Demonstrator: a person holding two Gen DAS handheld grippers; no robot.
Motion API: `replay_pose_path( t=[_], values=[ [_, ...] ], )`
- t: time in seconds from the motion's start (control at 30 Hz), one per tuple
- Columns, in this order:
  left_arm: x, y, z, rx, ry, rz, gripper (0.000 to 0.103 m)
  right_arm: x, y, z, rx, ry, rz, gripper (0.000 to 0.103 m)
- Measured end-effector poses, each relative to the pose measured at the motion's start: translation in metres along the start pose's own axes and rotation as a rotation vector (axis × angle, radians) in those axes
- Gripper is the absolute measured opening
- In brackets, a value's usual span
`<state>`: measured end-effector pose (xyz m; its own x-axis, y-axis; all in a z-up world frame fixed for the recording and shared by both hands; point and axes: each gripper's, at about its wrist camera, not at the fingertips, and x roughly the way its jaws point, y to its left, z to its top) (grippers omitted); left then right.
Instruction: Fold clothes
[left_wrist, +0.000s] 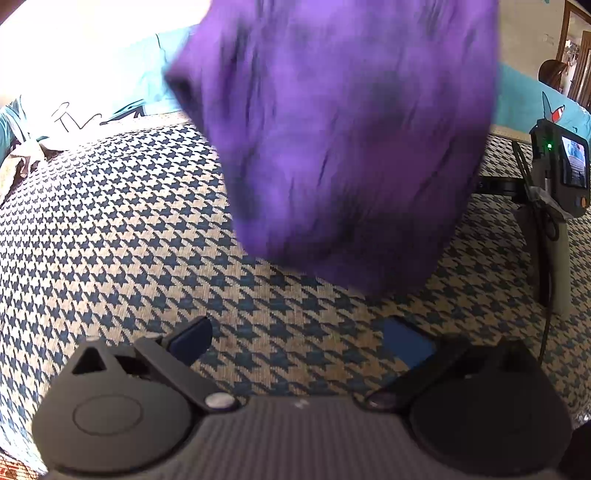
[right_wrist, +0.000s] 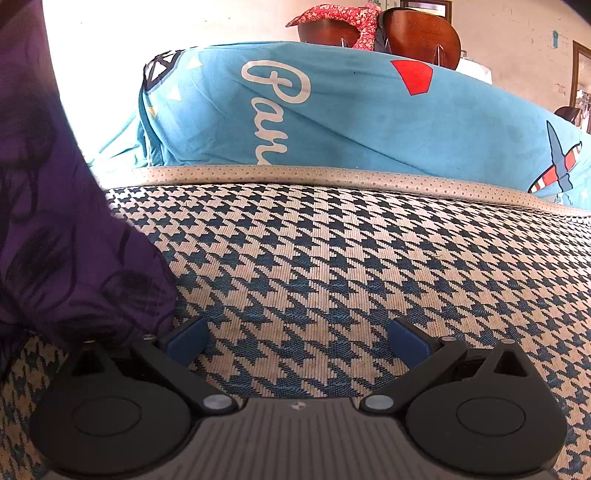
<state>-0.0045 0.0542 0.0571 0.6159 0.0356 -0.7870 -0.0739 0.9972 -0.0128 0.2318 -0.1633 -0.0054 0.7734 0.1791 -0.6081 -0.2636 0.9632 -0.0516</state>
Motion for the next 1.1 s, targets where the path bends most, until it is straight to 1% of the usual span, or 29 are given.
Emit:
replay_pose_path(
  t=[0.33,0.43,0.5,0.7,0.8,1.1],
  values=[
    [0.004,-0.001,-0.011,0.005,0.003,0.016,0.103,0.002,0.000,0.000,0.000,0.000,0.000,0.103],
    [-0.010,0.000,-0.012,0.012,0.000,0.024,0.103,0.002,0.000,0.000,0.000,0.000,0.001,0.103],
    [-0.011,0.001,-0.012,0.009,0.003,0.028,0.103,0.002,0.000,0.000,0.000,0.000,0.000,0.103],
    [-0.020,0.012,-0.011,-0.054,0.015,0.009,0.103,0.002,0.000,0.000,0.000,0.000,0.000,0.103],
    [-0.021,0.008,-0.014,-0.046,0.009,0.036,0.103,0.002,0.000,0.000,0.000,0.000,0.000,0.103],
    [-0.022,0.000,-0.018,-0.006,0.009,0.032,0.103,0.002,0.000,0.000,0.000,0.000,0.000,0.103]
  ],
)
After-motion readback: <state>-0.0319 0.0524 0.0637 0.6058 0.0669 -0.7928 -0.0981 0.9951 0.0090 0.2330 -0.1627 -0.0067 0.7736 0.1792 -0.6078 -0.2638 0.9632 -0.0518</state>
